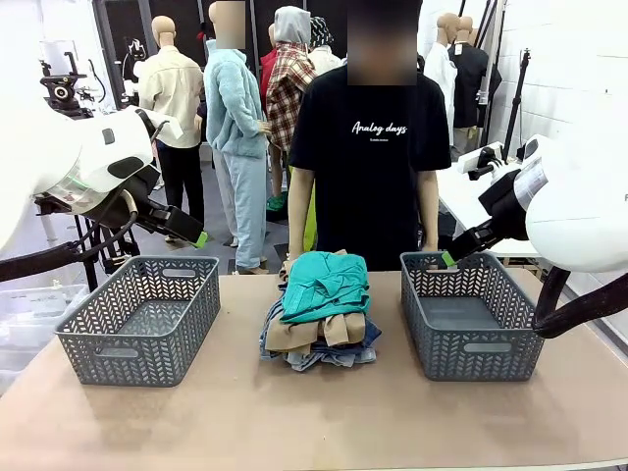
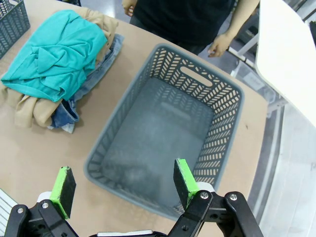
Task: Sort the tops and bottoms.
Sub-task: Lift clothes from the center of the table with your left hand.
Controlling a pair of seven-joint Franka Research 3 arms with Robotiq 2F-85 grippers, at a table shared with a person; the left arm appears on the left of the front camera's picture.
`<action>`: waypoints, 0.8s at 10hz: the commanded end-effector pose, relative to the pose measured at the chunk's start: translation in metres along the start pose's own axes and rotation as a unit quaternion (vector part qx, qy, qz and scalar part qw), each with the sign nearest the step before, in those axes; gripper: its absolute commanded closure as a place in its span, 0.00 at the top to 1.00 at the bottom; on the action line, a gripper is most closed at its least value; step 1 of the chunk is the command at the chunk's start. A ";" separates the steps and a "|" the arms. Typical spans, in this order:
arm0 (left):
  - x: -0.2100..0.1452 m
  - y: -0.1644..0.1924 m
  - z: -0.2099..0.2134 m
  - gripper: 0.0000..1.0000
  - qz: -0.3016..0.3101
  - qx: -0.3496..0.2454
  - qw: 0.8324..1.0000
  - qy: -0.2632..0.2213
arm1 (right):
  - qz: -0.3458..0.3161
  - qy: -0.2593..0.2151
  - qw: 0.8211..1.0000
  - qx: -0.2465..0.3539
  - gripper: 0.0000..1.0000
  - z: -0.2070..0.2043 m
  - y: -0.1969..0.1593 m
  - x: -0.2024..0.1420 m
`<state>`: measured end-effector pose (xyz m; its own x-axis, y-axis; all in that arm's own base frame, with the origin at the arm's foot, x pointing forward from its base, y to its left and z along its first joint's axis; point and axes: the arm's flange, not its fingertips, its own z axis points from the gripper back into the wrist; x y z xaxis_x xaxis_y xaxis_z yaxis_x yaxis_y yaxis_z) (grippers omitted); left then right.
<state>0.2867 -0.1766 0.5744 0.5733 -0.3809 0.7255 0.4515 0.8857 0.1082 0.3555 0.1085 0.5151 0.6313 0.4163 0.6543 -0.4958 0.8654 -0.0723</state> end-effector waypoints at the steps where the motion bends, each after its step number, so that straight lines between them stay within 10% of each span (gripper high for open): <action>1: 0.000 0.001 0.000 1.00 -0.005 -0.006 1.000 0.000 | 0.000 0.001 1.000 0.003 1.00 -0.003 -0.001 0.000; 8: 0.000 0.001 0.000 1.00 -0.005 -0.006 1.000 0.000 | 0.000 0.001 1.000 0.003 1.00 -0.003 -0.001 0.000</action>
<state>0.2867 -0.1766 0.5744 0.5732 -0.3809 0.7255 0.4515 0.8857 0.1082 0.3555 0.1085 0.5151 0.6313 0.4163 0.6543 -0.4958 0.8654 -0.0723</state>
